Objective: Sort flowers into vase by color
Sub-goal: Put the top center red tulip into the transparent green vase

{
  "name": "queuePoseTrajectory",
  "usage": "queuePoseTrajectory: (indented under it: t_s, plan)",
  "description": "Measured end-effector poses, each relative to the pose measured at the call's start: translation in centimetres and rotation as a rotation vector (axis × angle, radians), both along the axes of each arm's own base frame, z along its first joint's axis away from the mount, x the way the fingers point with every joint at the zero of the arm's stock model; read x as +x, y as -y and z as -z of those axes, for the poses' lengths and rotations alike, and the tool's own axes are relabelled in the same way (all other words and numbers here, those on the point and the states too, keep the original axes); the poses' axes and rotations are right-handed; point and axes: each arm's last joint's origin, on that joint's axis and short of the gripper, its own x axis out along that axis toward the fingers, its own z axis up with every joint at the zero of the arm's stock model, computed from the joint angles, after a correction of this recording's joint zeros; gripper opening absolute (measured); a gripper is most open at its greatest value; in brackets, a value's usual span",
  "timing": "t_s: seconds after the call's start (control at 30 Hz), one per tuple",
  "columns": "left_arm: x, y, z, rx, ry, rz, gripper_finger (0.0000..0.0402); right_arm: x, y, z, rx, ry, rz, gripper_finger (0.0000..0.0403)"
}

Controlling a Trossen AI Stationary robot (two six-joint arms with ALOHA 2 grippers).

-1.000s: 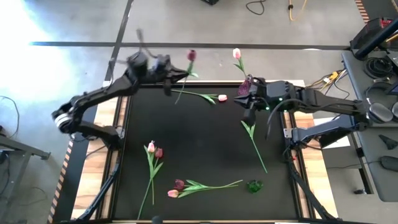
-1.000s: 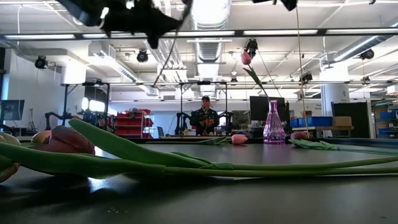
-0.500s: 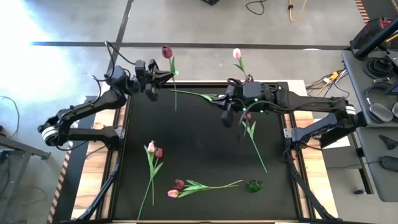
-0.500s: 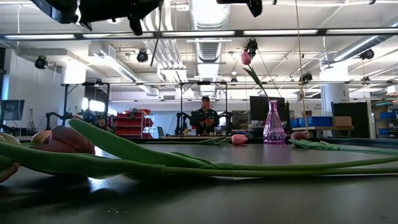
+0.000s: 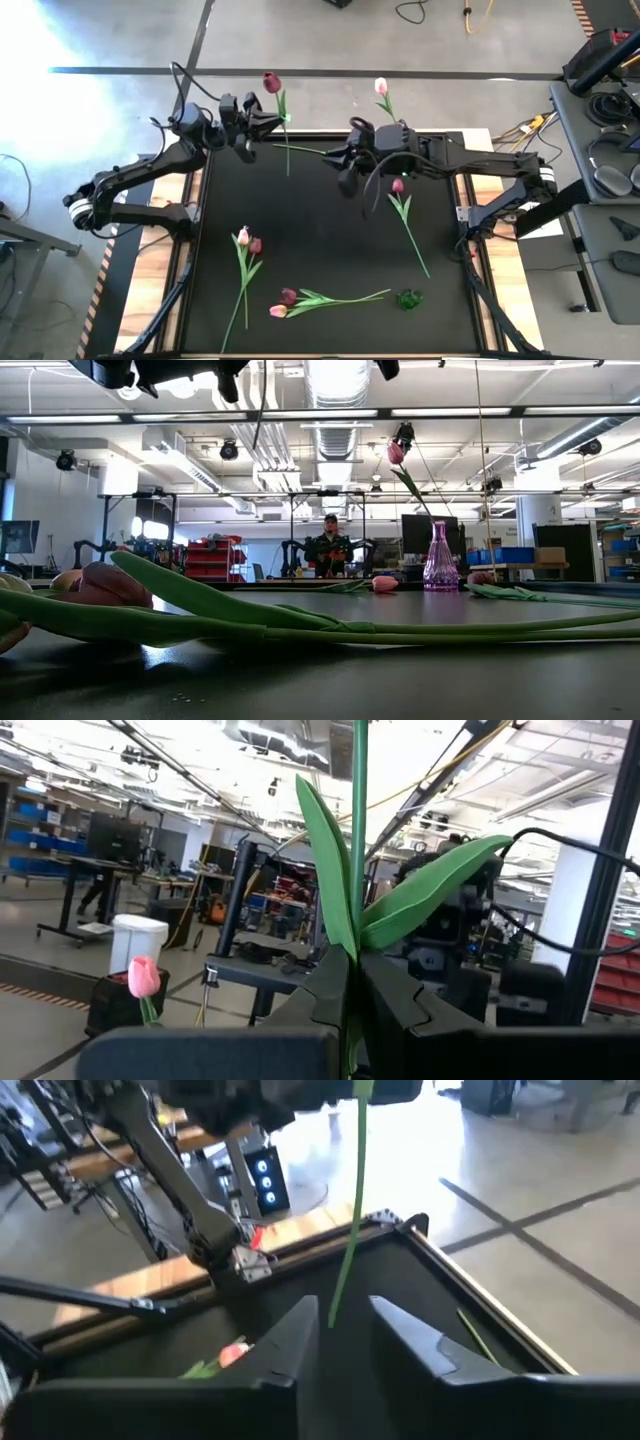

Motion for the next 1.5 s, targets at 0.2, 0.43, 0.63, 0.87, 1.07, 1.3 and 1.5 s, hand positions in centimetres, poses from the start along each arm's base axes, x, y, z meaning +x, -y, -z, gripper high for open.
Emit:
queuePoseTrajectory:
  t_s: [0.2,0.43,0.63,0.87,1.07,1.3,1.5]
  plan:
    - [0.3,0.2,-0.2,-0.043,0.028,0.027,0.0,0.4,0.0,-1.2,-0.01,0.126,-0.011,0.0131]
    - [1.5,0.7,-0.3,-0.104,0.12,0.083,0.0,1.9,0.2,-1.2,-0.013,0.212,-0.022,0.0139]
    - [3.2,1.4,0.1,-0.105,0.115,0.14,0.0,3.1,0.4,-1.7,0.037,0.246,-0.002,0.0132]
    - [4.4,2.0,-0.5,-0.087,0.125,0.175,0.0,3.2,1.0,-1.7,0.057,0.252,0.078,0.0134]
    - [5.2,2.0,-0.6,-0.084,0.117,0.2,0.0,3.2,0.9,-1.7,0.065,0.253,0.039,0.0121]
    - [5.8,2.2,-0.3,-0.088,0.102,0.223,0.0,3.2,0.9,-1.8,0.072,0.255,0.01,0.0101]
    - [5.9,2.5,-0.3,-0.088,0.103,0.236,0.0,3.2,0.9,-1.8,0.068,0.255,0.006,0.006]
